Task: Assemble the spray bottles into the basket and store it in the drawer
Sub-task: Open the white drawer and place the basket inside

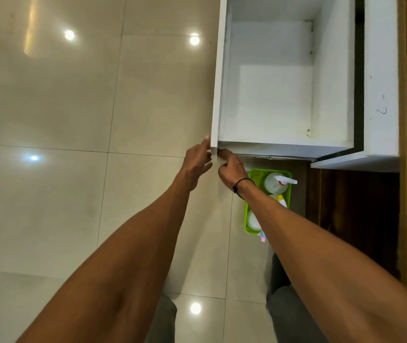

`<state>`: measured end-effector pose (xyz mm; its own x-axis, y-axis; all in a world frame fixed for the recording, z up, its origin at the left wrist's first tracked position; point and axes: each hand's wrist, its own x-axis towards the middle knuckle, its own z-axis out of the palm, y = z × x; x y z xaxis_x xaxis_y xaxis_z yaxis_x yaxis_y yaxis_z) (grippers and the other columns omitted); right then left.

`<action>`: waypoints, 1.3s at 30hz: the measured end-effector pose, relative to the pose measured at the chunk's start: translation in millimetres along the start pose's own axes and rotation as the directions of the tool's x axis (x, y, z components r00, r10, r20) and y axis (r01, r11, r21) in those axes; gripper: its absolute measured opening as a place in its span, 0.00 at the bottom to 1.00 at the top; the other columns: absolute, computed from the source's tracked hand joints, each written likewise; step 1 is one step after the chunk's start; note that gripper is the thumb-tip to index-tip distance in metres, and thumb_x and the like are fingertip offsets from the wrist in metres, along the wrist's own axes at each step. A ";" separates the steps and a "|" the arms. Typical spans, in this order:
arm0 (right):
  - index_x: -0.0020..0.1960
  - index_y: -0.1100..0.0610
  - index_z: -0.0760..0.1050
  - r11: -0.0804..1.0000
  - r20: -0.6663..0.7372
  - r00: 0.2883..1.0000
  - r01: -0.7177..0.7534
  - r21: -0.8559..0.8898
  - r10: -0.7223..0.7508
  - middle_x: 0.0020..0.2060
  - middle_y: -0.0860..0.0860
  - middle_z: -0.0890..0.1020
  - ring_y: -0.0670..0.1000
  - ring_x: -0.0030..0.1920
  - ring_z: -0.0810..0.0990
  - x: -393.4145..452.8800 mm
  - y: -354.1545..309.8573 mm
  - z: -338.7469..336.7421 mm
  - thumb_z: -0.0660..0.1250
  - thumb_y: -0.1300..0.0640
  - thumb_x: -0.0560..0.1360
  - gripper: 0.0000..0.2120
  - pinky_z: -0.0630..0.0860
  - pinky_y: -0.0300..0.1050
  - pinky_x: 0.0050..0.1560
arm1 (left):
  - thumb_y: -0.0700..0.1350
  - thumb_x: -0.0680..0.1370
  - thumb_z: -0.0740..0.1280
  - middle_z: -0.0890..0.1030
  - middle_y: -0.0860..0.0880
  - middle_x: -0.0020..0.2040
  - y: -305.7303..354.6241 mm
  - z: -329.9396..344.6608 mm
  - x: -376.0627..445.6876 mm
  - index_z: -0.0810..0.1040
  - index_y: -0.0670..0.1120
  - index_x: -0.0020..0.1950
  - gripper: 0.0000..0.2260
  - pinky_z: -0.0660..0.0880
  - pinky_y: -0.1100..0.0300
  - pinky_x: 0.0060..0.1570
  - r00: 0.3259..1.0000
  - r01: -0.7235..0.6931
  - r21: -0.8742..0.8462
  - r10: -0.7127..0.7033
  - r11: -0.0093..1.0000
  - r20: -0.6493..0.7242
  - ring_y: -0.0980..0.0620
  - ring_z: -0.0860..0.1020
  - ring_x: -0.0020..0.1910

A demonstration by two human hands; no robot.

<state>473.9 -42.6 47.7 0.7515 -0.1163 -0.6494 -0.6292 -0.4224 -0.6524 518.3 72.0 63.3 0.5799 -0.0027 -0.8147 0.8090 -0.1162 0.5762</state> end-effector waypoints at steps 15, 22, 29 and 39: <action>0.55 0.59 0.82 0.995 -0.472 0.877 -0.054 0.088 0.089 0.51 0.57 0.87 0.61 0.56 0.83 -27.5 64.2 -72.2 0.64 0.65 0.78 0.10 0.80 0.55 0.57 | 0.68 0.85 0.48 0.84 0.36 0.61 -43.0 53.0 -23.0 0.78 0.40 0.71 0.37 0.81 0.47 0.64 0.974 0.201 0.051 -0.205 0.978 0.100 0.40 0.84 0.60; 0.52 0.63 0.82 0.945 -0.636 0.705 -0.167 0.281 0.314 0.50 0.63 0.85 0.64 0.54 0.83 -23.8 144.7 -115.7 0.64 0.63 0.80 0.08 0.80 0.59 0.54 | 0.65 0.86 0.51 0.80 0.40 0.63 -75.3 97.4 -4.3 0.76 0.44 0.73 0.30 0.79 0.45 0.62 0.975 0.190 0.144 -0.204 0.971 0.090 0.43 0.79 0.62; 0.72 0.63 0.75 0.861 -0.357 0.803 -0.343 0.376 0.477 0.71 0.63 0.76 0.64 0.72 0.74 5.2 223.3 -107.9 0.56 0.48 0.87 0.23 0.70 0.57 0.73 | 0.70 0.84 0.52 0.73 0.42 0.75 -130.9 127.5 36.7 0.67 0.47 0.81 0.35 0.74 0.43 0.64 0.975 0.194 0.182 -0.210 0.964 0.073 0.43 0.73 0.72; 0.85 0.47 0.57 0.735 -0.008 0.858 -0.436 0.519 0.514 0.83 0.53 0.64 0.58 0.81 0.66 41.3 280.8 -80.9 0.44 0.29 0.83 0.37 0.63 0.63 0.80 | 0.71 0.83 0.41 0.70 0.46 0.82 -193.1 156.1 71.5 0.62 0.53 0.85 0.36 0.69 0.45 0.68 0.947 0.227 0.212 -0.266 0.951 0.182 0.43 0.68 0.80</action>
<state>344.3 -238.8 -130.7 0.3229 -0.3238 -0.8893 -0.8932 0.2065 -0.3995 388.5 -60.7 -116.4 0.3160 -0.1519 -0.9365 0.8801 -0.3217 0.3492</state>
